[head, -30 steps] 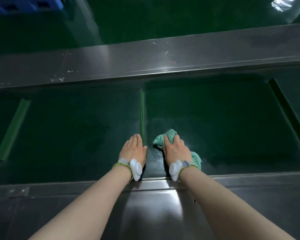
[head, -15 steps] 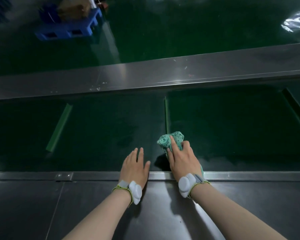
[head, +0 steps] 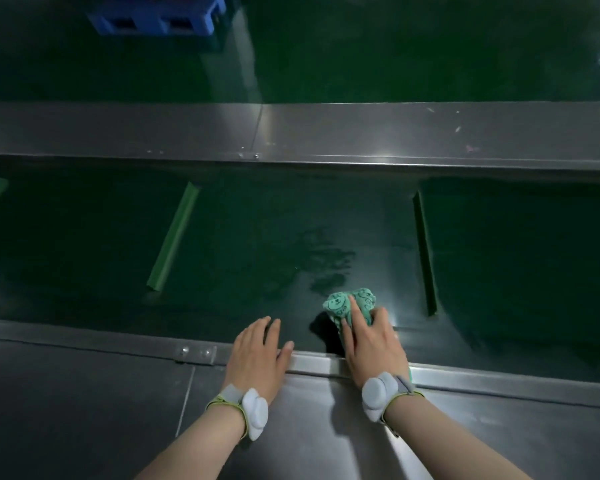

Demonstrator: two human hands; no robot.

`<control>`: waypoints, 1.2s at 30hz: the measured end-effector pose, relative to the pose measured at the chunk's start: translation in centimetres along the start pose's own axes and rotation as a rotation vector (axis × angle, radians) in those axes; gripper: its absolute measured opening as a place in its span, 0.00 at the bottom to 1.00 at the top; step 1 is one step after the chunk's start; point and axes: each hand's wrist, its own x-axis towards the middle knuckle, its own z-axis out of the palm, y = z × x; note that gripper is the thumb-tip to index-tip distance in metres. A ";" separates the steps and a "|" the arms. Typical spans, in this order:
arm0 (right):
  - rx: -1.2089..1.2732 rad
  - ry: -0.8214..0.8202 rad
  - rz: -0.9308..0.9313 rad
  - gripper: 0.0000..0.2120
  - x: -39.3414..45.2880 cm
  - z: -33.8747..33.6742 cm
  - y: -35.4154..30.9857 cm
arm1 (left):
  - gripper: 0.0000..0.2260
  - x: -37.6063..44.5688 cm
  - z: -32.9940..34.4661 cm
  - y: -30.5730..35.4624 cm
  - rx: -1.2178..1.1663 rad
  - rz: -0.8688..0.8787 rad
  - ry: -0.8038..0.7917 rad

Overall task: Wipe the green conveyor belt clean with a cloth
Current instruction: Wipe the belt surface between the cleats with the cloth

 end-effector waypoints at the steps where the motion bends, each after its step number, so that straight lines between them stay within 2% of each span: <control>1: 0.005 0.000 0.011 0.26 0.6 0.7 -1.4 | 0.31 0.3 -0.2 -1.7 -0.010 0.007 0.002; 6: 0.000 -0.122 0.028 0.28 2.2 3.4 -5.4 | 0.33 1.8 -0.6 -7.5 0.018 0.049 0.056; 10: -0.018 -0.095 0.111 0.28 4.5 5.6 -7.6 | 0.28 4.4 -0.7 -10.3 0.004 0.055 0.091; 13: -0.019 -0.094 0.127 0.27 6.4 6.8 -6.9 | 0.27 6.2 -0.1 -11.4 -0.014 0.029 0.141; 19: -0.095 -0.151 -0.271 0.30 8.8 11.4 -8.5 | 0.22 9.7 1.0 -11.8 -0.070 0.019 0.222; 21: -0.094 -0.169 -0.317 0.32 9.7 12.8 -10.5 | 0.20 11.0 1.6 -11.6 -0.085 0.051 0.275; 25: -0.140 -0.177 -0.237 0.32 12.2 13.5 -11.8 | 0.19 14.1 1.5 -10.8 -0.065 0.068 0.306; 29: -0.204 -0.180 -0.238 0.34 15.0 12.6 -10.7 | 0.22 17.5 0.3 -9.5 -0.043 0.053 0.261; 32: -0.205 -0.140 -0.035 0.35 18.8 10.9 -6.6 | 0.24 19.9 -1.2 -8.3 0.005 0.045 0.182; 36: -0.208 -0.051 0.234 0.32 24.1 7.1 2.5 | 0.23 23.1 -3.0 -7.9 0.057 -0.054 0.058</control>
